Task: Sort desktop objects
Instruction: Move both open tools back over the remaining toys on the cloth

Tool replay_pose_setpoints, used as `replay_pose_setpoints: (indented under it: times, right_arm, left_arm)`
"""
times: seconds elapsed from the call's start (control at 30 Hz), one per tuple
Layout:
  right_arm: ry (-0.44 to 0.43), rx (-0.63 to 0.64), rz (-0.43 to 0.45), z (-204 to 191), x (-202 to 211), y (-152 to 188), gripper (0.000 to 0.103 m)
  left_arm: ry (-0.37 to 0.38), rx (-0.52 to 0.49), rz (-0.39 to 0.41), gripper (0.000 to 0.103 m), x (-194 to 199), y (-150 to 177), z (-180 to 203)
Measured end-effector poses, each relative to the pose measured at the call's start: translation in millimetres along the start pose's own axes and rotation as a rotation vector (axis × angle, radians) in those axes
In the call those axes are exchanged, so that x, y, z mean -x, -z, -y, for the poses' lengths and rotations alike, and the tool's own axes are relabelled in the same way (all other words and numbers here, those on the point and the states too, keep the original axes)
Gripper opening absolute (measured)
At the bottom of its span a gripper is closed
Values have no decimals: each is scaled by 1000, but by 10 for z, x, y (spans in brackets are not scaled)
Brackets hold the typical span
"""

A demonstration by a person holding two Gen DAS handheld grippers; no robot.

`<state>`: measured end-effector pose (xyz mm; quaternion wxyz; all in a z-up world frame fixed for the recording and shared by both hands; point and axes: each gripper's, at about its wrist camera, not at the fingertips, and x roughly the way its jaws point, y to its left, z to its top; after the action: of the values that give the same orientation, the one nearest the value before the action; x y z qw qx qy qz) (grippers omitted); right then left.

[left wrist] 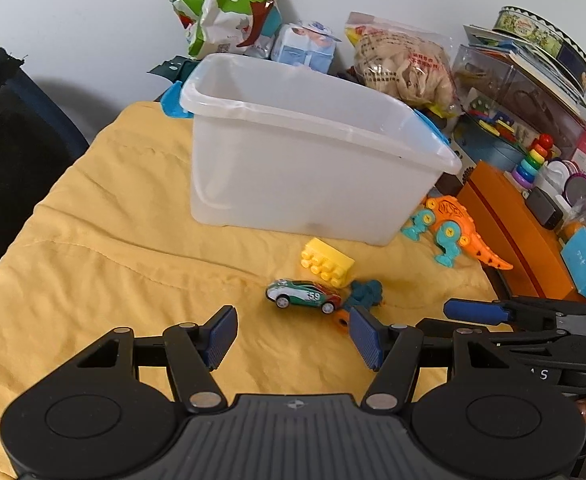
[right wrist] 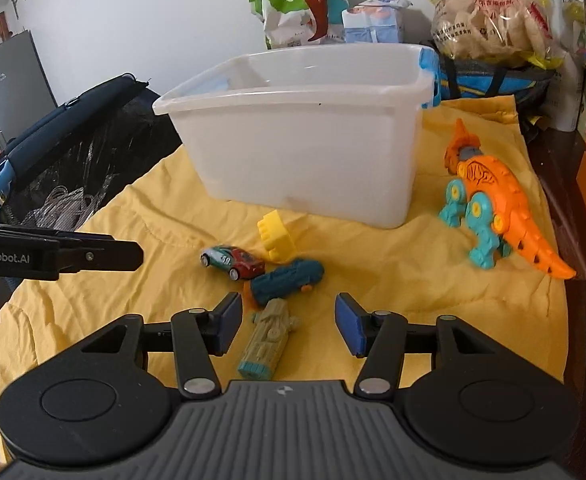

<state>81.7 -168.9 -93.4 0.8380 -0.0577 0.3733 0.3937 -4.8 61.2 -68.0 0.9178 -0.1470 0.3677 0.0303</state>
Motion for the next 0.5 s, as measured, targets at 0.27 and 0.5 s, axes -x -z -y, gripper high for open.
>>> replay_pose_setpoints:
  times: [0.27,0.5]
  right_arm:
    - [9,-8,-29,1,-16,48,57]
    - [17,1,-42,-47,-27,81,60]
  left_arm:
    - [-14,-13,-2,66,-8,-14,-7]
    - [-19,-16,-33,71,-46,23,-35]
